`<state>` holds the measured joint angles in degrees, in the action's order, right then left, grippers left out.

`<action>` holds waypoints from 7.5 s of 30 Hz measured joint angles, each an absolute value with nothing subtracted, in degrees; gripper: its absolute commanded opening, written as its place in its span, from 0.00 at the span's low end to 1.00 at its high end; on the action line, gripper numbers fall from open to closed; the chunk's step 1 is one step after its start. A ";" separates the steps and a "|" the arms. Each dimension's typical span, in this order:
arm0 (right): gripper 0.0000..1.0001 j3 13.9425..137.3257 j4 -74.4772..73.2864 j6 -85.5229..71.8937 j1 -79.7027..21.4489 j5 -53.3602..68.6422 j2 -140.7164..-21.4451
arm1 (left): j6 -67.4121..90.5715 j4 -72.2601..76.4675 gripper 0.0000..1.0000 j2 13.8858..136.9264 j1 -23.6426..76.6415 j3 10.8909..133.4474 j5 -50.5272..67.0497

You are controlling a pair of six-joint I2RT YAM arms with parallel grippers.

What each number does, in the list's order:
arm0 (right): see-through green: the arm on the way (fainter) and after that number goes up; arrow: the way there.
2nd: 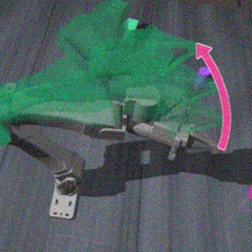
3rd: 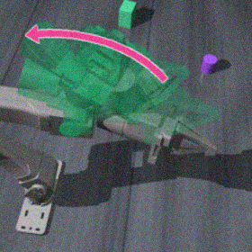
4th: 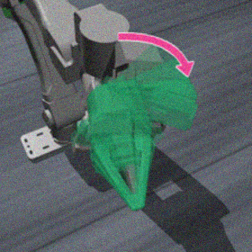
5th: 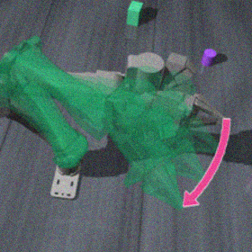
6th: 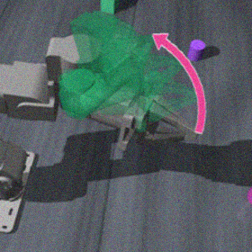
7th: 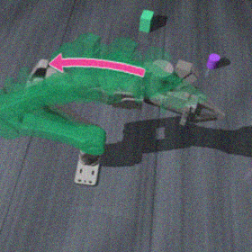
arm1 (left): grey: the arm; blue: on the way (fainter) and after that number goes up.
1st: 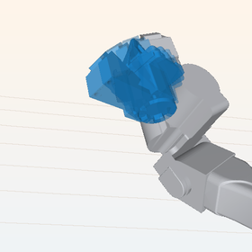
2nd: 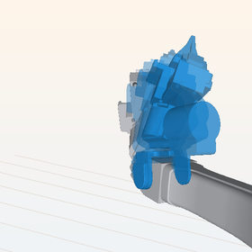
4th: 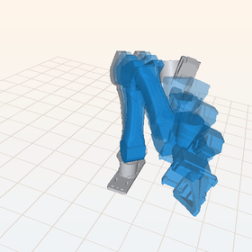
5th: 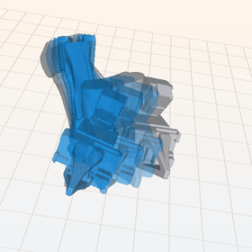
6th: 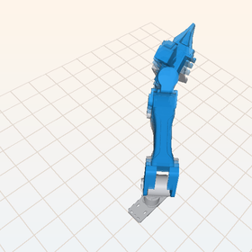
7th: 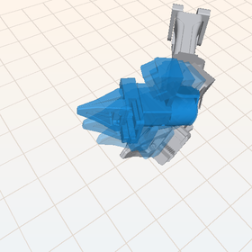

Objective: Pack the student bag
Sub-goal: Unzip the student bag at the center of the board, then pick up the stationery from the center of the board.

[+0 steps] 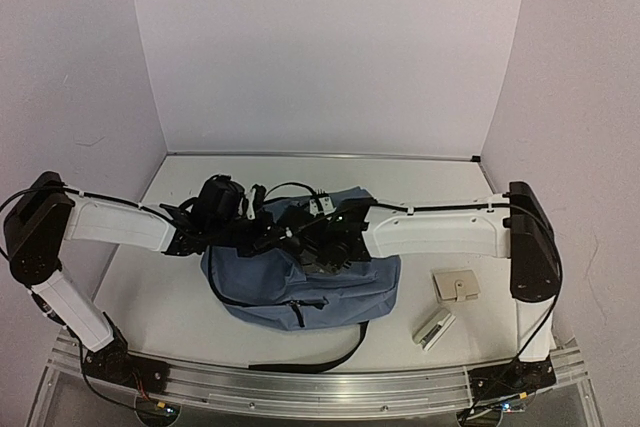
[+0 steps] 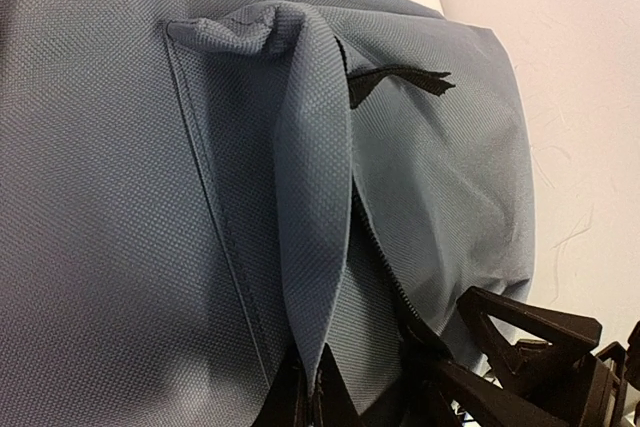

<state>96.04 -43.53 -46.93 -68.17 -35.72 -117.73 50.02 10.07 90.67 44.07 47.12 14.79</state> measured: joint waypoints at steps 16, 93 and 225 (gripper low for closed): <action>0.00 94.85 -41.42 -52.40 -68.64 -37.34 -109.67 | 52.38 11.21 0.00 90.34 43.79 46.06 14.61; 0.87 28.78 -36.49 -77.75 -50.17 -3.66 -55.24 | 18.35 -34.54 1.00 72.11 9.96 62.98 13.36; 0.73 81.17 -30.31 -46.06 -69.48 -26.79 -100.26 | 45.59 -21.01 0.00 68.93 43.81 52.99 17.24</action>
